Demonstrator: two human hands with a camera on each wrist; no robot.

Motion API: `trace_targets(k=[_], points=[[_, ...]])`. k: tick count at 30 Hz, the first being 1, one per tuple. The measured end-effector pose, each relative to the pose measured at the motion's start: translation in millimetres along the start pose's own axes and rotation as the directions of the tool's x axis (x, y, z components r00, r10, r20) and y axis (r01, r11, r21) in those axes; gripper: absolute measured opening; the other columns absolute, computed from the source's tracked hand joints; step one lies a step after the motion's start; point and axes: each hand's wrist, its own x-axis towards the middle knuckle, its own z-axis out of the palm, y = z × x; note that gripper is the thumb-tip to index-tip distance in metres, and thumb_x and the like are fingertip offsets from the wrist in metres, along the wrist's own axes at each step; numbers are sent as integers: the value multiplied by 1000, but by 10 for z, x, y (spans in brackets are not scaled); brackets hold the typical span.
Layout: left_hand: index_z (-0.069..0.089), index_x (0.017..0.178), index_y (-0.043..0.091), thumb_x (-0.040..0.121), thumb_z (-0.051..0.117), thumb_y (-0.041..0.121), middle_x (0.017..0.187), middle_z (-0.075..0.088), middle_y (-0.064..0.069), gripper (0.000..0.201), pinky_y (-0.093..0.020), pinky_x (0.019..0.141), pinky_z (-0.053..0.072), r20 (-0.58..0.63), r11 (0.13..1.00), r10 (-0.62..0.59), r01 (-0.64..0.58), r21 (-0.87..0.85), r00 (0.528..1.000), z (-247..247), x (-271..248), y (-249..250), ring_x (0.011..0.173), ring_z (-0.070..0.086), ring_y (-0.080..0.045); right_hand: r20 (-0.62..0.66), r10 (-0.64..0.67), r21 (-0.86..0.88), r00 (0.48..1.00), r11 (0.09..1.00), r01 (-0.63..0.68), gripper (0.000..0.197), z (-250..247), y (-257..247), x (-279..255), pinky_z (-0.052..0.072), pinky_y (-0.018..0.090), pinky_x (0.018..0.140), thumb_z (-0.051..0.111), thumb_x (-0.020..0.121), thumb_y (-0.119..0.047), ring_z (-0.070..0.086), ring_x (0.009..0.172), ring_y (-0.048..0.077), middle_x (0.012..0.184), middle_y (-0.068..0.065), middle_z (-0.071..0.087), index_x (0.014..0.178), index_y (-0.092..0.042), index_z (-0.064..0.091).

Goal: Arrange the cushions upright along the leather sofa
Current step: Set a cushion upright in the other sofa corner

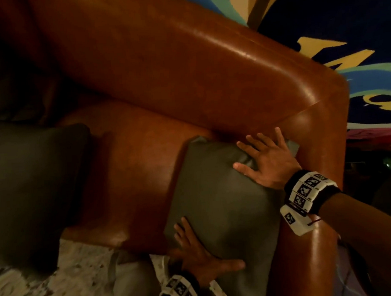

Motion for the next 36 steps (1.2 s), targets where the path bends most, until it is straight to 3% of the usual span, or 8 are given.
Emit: trace_targets(k=[10,14,19,22,25,28,32,36], points=[[-52,140,27,15,87,81,158,-45,-9,195,-56,127,9,-4,989,-55,54,-139,998,336,-370,-126,154,-25,-38,-10,-84,-83,996,993,83,72,-66,-247,-138,-5,57,134,9,107,-65,9,167,25,181,0,7,173,-37,5],[-59,130,24,15,86,83,158,-43,-14,195,-55,128,3,42,984,-89,95,-154,995,435,-452,-159,152,-28,-37,28,-66,-90,997,994,68,89,-5,-160,-272,-2,54,135,-16,94,-73,6,168,24,181,-2,3,173,-36,2],[-56,130,11,-4,60,94,151,-41,0,196,-50,128,-2,60,985,-57,66,-157,997,390,-620,-278,150,-31,-28,103,47,-143,994,989,-32,70,-118,-92,-336,-3,52,135,2,110,-56,2,168,28,181,1,-2,174,-29,-3],[-60,131,22,-2,48,103,167,-23,-10,189,-42,129,7,78,979,-112,123,-160,991,580,-565,-411,158,-5,-33,149,147,-189,978,975,-118,68,-186,-99,-322,-6,55,134,3,112,-52,-1,168,28,181,2,-6,174,-27,-4],[-13,159,31,14,82,89,170,10,-11,182,-41,124,29,168,951,-55,103,-290,984,848,-513,-575,153,26,-29,154,256,-229,954,949,-217,68,-289,-125,-345,-7,58,133,3,111,-50,-4,167,30,181,5,-7,174,-25,-1],[16,152,33,33,94,74,159,33,-10,149,-31,113,41,108,939,25,14,-344,994,714,-666,-630,135,46,-24,32,163,-180,986,971,-155,74,-336,-300,-452,-6,53,134,-3,108,-55,-6,167,30,180,7,-9,174,-22,-1],[-43,145,24,30,72,97,153,-45,-6,178,-48,129,5,-11,980,148,-148,-133,989,442,-751,-709,147,-31,-25,14,-228,-172,973,959,227,121,-104,-722,-619,1,47,134,-37,80,-76,8,167,28,180,7,11,172,-22,19],[-35,153,18,62,69,85,156,-49,-5,154,-47,125,-7,-79,843,522,-500,197,849,475,-712,-734,145,-40,-29,117,-230,-218,966,943,250,136,134,-770,-686,-2,47,135,-47,62,-80,-1,168,23,181,1,1,174,-28,10]])
